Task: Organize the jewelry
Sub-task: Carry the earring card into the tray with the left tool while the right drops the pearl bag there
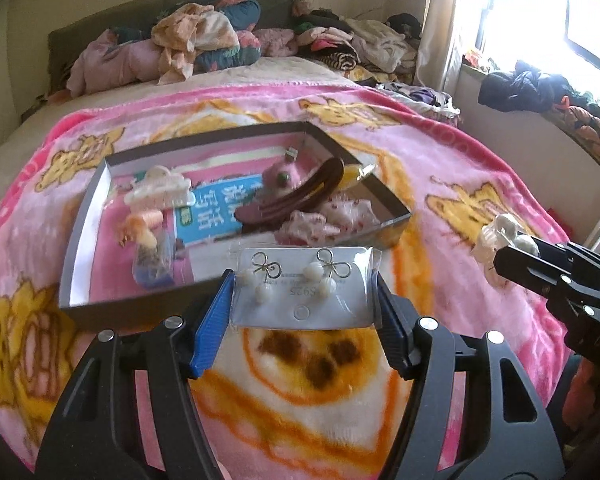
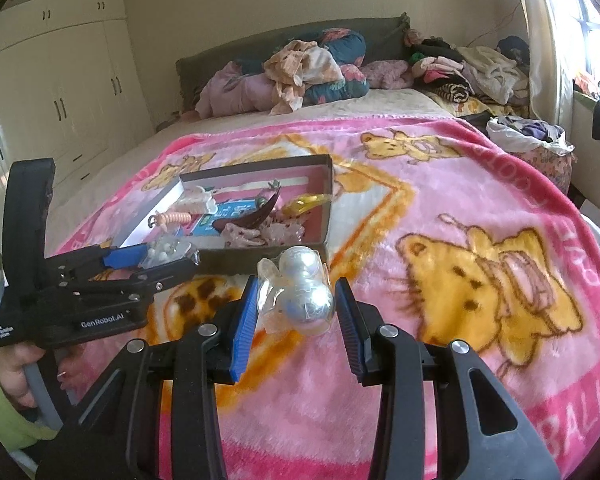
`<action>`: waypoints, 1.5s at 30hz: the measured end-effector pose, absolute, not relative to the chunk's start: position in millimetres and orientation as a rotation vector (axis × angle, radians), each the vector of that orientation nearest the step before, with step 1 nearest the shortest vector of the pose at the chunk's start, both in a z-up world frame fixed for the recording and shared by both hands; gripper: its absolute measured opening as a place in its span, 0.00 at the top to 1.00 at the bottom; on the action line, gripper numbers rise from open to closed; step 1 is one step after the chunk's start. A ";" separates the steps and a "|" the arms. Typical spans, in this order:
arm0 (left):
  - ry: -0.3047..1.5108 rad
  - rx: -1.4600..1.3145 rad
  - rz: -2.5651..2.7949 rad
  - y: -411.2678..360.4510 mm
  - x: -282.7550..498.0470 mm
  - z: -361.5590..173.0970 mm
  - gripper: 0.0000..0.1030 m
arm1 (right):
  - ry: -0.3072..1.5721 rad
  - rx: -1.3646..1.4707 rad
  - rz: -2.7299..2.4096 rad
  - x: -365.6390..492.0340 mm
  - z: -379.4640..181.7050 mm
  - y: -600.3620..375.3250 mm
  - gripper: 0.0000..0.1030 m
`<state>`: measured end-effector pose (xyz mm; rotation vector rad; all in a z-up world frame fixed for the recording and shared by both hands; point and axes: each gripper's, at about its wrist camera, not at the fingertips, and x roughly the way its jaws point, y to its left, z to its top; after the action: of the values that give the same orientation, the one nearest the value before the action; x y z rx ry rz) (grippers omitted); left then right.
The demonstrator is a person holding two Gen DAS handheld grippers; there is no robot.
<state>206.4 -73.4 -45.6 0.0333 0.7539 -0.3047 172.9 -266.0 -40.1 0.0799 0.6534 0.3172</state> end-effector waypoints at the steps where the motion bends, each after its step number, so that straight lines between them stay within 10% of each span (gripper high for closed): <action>1: 0.750 0.033 -0.304 -73.5 208.2 -43.8 0.46 | 0.652 0.081 0.315 173.8 -39.6 -266.5 0.64; 45: 0.738 0.036 -0.205 -35.6 308.2 -46.7 0.46 | 0.677 0.055 0.406 285.1 -43.6 -211.7 0.64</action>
<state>308.2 -35.6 -46.7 0.0364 0.7380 -0.2046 285.1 -211.7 -43.6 0.0553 0.6773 0.4059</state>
